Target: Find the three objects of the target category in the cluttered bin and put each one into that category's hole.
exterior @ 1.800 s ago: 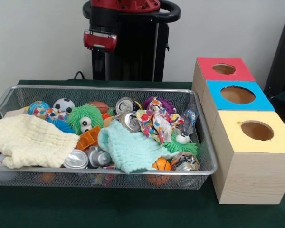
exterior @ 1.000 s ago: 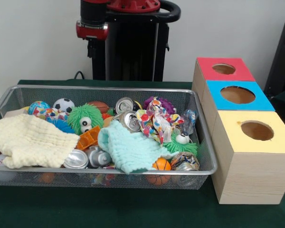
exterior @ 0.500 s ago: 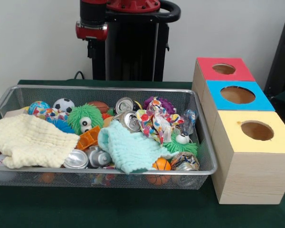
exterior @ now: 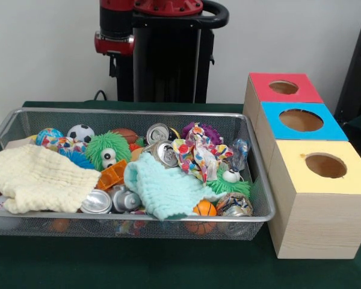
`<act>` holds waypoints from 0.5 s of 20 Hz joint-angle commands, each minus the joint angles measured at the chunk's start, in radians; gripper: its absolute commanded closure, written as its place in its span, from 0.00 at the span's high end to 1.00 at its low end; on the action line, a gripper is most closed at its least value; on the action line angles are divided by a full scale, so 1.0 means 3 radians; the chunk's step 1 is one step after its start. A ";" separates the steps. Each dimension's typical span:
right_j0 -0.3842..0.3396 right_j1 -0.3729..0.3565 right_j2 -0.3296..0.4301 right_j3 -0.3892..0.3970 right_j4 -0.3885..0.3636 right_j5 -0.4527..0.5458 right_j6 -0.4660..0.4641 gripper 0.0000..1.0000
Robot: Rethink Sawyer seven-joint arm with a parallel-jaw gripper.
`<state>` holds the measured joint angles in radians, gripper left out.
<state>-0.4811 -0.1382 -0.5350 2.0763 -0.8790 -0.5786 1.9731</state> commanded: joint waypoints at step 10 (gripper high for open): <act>-0.0165 0.0794 0.0273 -0.0448 0.0220 -0.0288 0.0166 0.00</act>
<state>-0.5033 -0.0316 -0.5490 2.0144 -0.8448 -0.6163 1.9731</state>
